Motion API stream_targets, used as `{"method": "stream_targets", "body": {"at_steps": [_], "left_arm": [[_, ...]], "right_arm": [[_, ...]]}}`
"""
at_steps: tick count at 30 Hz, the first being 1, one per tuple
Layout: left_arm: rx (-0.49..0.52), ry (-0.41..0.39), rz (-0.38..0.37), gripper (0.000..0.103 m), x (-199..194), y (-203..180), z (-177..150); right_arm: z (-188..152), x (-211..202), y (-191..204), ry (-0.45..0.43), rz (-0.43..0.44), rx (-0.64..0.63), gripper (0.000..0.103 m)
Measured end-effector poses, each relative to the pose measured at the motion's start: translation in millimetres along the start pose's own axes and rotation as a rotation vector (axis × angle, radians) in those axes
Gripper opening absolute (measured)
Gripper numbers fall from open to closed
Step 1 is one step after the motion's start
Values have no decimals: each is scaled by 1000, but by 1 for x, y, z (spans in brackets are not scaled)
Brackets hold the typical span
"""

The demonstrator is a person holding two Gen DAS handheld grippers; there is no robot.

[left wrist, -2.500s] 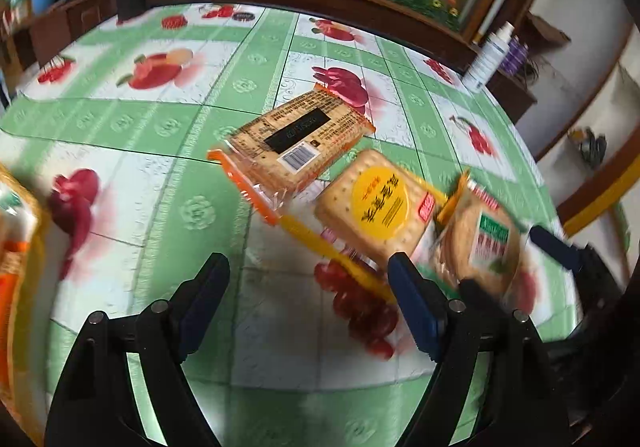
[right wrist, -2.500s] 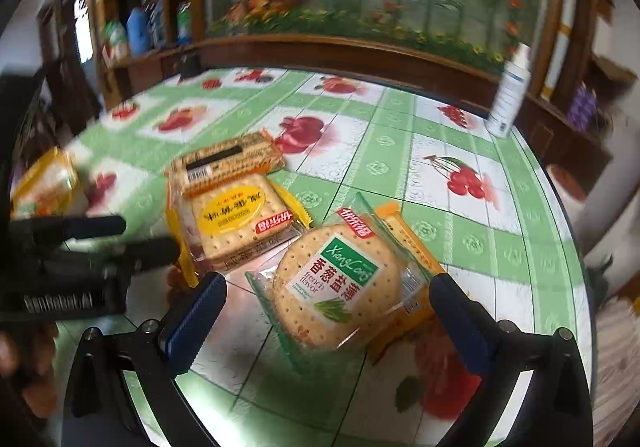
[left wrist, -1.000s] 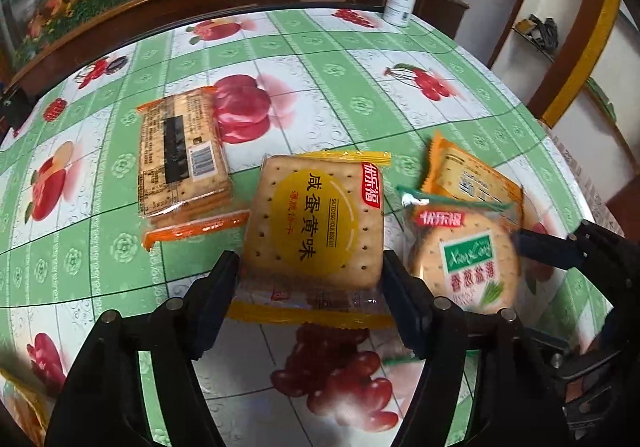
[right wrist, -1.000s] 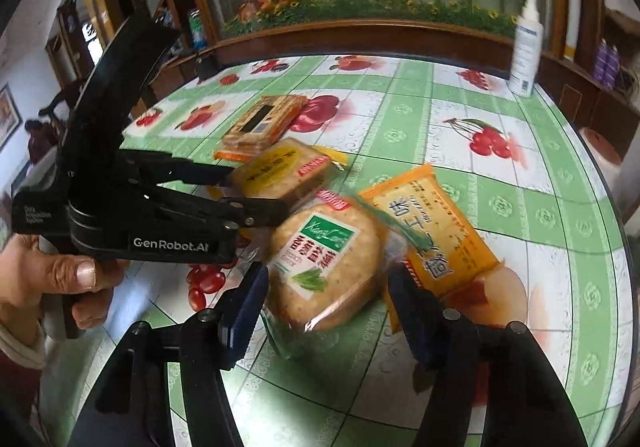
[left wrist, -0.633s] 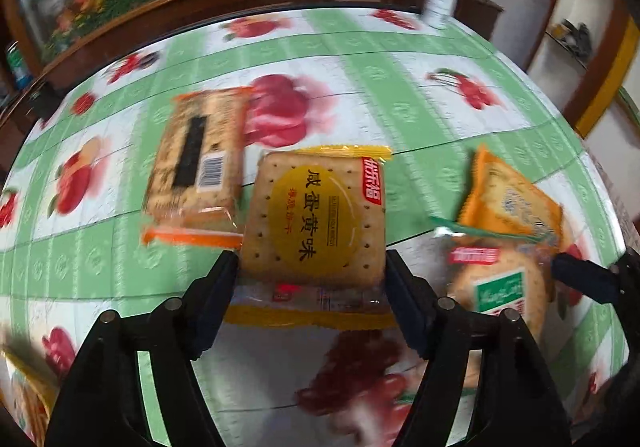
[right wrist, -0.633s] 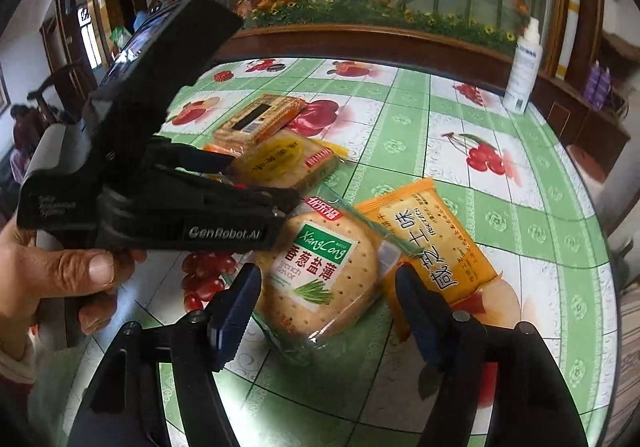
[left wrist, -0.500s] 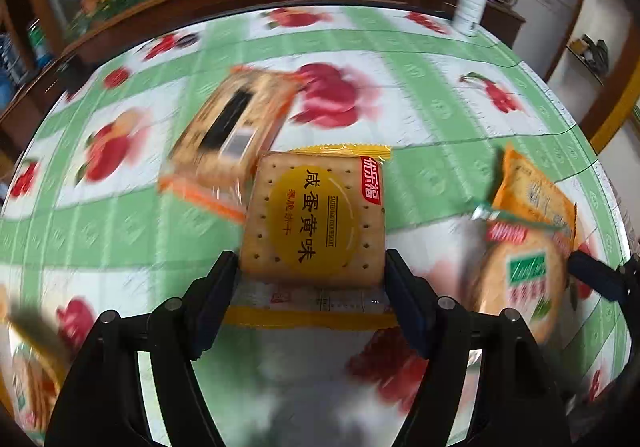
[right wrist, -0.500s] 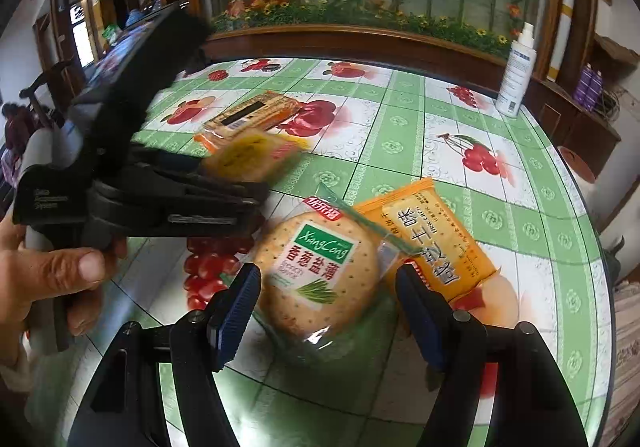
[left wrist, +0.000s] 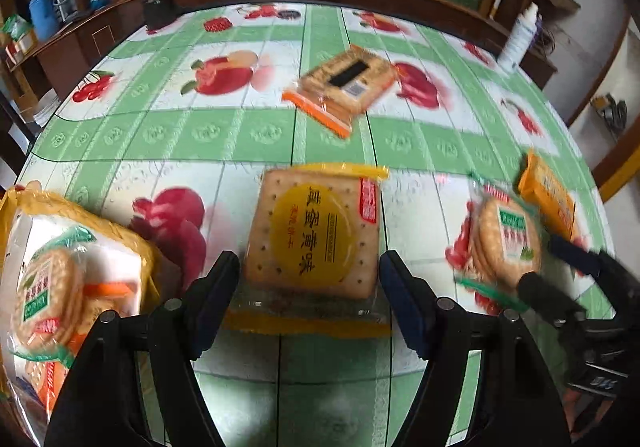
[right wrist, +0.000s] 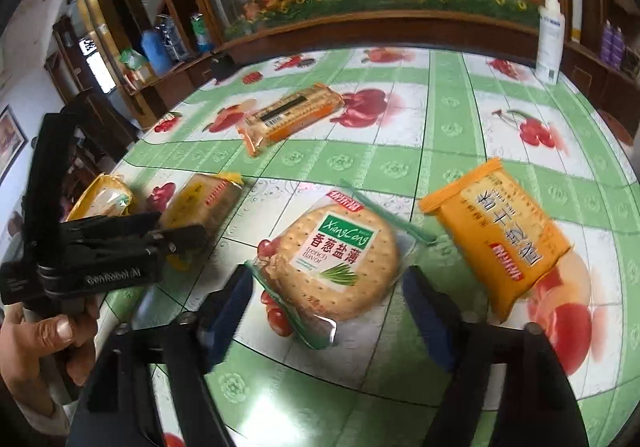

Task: Organize snacks
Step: 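Grasp the yellow salted-egg cracker pack with the left gripper while the right grasps another XiangCong pack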

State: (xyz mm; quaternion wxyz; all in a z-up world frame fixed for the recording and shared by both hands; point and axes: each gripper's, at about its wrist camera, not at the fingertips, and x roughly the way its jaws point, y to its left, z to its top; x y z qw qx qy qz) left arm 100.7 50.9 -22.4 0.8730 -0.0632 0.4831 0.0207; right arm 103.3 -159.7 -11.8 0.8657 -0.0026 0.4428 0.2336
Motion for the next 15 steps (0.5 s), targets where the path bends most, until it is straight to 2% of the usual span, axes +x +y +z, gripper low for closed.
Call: {"method": "stream_targets", "body": {"at_steps": [1,5,9,11,13,15], "left_arm": [[1,-7,2,73,0,-1,2],[1,-16,15,73,3,-4,4],[-7,-11,35,73,12,-2,3],[13,-3,87,72,16,-3,4],[33,-20,99,73,18,-1,4],[40,-22,96,73,19,0,6]], "right_arm": [[1,2,2,7,-41,27,84],[5,15,-2,24,-105,215,87],[12,26,0,20,-131,298,93],[18,36,9,38,-174,291,95],[19,43,18,50,-237,240,96],[17,46,21,44,-260,193,96]]}}
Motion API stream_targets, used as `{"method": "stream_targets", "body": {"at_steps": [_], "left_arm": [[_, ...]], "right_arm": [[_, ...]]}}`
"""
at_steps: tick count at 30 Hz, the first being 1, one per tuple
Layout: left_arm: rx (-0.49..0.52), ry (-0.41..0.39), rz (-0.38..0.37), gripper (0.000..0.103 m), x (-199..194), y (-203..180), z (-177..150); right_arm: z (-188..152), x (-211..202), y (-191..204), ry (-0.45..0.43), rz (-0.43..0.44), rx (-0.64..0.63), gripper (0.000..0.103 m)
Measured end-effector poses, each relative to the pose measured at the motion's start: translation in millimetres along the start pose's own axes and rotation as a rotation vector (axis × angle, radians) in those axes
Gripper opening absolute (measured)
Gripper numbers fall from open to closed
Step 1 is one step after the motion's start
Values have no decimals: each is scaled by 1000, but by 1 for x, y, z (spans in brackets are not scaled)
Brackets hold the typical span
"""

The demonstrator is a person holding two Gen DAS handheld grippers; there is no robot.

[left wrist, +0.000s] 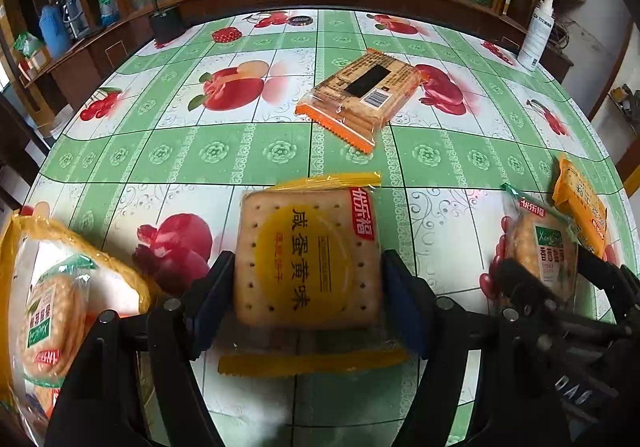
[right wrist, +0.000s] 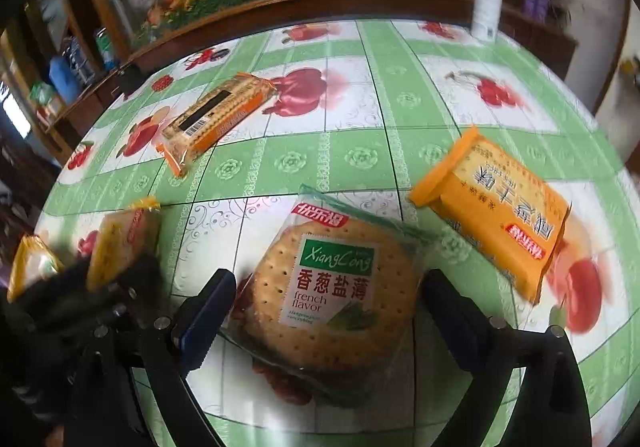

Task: Organize snacks
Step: 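Grasp the yellow salted-egg cracker pack with the left gripper while the right grasps another XiangCong pack, then carry both packs over the tray and release them inside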

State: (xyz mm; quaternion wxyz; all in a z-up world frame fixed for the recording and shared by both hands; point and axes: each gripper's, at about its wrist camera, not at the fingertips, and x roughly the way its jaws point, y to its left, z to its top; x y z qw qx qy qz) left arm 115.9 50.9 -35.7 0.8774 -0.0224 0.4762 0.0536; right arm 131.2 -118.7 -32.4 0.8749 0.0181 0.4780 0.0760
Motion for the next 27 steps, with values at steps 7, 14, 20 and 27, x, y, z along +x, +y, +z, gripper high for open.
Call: {"method": "stream_targets", "body": {"at_steps": [7,14,20,27], "left_arm": [[-10,-36,-12,67,-7,3,-5],[-19,-135,-3,67,-56,0,-17],[-32,-219,74,67,-106,12,-40],[-127,-249,146,67,-141,67,-75]], "right_arm": [[-12,-12,-8,-41,35,-92,77],[-20,-45,-26,-106,104,-72,77],[-24,-76,-14,-148,168,-86,77],[-35,-108,41,-185,299,-179,77]]}}
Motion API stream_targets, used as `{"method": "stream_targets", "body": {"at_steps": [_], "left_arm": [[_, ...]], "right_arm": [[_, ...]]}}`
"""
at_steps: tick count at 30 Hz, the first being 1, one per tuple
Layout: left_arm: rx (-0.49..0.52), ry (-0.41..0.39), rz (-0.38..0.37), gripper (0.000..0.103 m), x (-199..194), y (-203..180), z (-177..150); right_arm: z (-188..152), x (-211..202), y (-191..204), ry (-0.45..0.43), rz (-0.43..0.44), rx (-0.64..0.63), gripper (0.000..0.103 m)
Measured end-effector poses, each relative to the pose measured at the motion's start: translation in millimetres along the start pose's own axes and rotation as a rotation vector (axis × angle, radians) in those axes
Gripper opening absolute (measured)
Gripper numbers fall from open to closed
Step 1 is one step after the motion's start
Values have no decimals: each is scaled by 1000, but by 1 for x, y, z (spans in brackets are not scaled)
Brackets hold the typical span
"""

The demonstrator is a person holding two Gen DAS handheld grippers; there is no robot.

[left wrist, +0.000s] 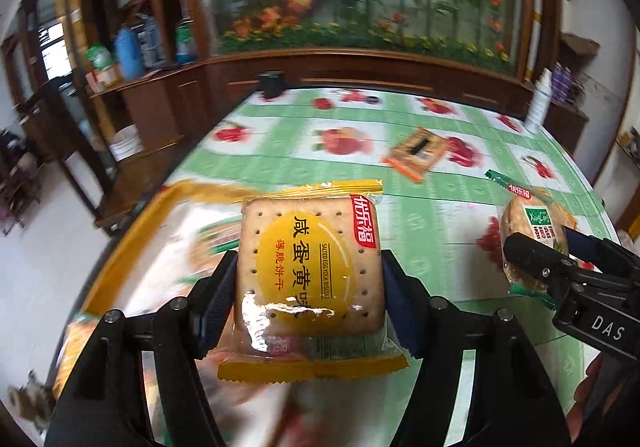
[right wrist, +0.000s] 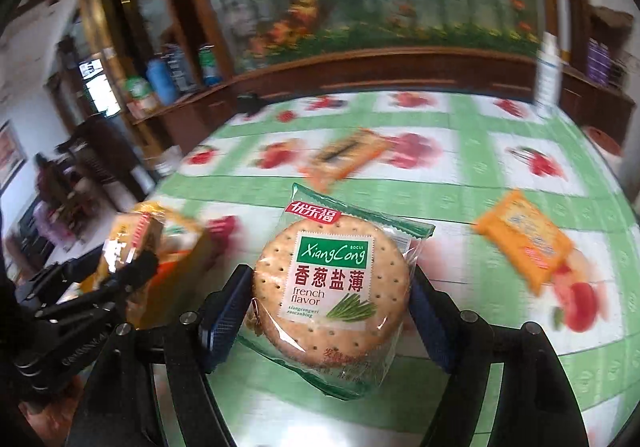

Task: Organize snacks
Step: 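Carry both packs over the tray and release them inside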

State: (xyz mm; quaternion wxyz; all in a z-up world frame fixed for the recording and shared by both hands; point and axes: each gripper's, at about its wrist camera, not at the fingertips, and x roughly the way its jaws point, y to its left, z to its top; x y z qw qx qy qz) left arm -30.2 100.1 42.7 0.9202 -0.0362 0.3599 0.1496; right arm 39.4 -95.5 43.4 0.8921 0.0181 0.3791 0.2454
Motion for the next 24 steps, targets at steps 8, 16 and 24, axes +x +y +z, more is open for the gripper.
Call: {"method": "stream_targets", "body": {"at_steps": [8,16,24], "left_arm": [[-90,-14,96,68,-18,71,-14],[-165,3,142,68,-14,121,-25],[-182,34,157,68,-1,137,-31]], "right_arm": [[-5,11,92,15,135,-124,77],[-8,32,151,56,216,-196,77],[-4,64,181,104,274,-219,77]]}}
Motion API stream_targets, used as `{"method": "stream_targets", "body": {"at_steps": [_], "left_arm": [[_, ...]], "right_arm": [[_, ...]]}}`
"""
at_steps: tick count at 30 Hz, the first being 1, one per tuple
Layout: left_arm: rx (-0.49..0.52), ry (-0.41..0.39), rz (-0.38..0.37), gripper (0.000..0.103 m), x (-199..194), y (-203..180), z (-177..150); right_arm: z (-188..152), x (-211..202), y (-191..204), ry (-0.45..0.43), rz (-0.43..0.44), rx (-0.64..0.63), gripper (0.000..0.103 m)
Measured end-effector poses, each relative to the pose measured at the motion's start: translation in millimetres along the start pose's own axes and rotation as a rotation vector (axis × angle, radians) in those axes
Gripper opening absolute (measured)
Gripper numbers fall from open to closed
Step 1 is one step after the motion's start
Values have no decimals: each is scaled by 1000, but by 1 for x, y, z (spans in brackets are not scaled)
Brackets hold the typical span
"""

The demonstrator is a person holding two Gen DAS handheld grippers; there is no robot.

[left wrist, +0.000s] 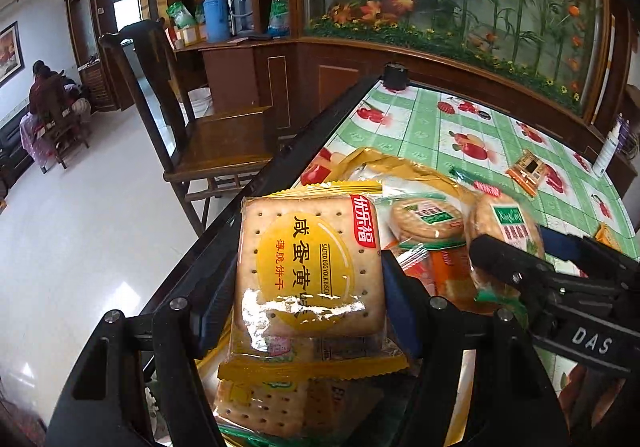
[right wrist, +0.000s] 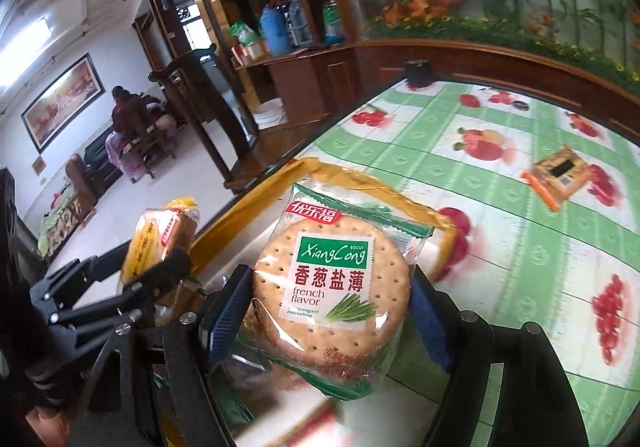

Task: Organize snacks
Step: 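Carry both packs over the tray and release them inside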

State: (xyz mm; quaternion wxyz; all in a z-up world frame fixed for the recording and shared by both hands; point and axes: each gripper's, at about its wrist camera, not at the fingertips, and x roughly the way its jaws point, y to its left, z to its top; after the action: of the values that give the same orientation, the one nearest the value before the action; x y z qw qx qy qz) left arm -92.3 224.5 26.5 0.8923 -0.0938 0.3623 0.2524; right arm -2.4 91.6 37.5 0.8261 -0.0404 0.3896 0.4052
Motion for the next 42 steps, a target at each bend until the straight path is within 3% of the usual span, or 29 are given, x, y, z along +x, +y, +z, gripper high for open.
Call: {"method": "stream_targets", "body": {"at_steps": [19,21,25,30,34,37,42], "left_arm": [[-32,66,21,68,24,16,0],[-36,67,28,72,23,17,1],[-41,66,55,84,17,16,4],[-31,70,89,87,13,11,5],[-26,66,78,88,6,5,5],[-33,52,58,103,-1,1,6],[-27,17,28,103,-13,-15,14]], "right_arm": [[10,46,6,67,12,-23,79],[10,45,5,68,15,-21,79],[9,38,3,61,3,-21,83],[10,21,-8,28,-11,8,89],[9,5,-20,9,-9,34,91],[7,-10,-30,-11,-18,51,95],[-2,-37,-54,-40,-47,81,97]]}}
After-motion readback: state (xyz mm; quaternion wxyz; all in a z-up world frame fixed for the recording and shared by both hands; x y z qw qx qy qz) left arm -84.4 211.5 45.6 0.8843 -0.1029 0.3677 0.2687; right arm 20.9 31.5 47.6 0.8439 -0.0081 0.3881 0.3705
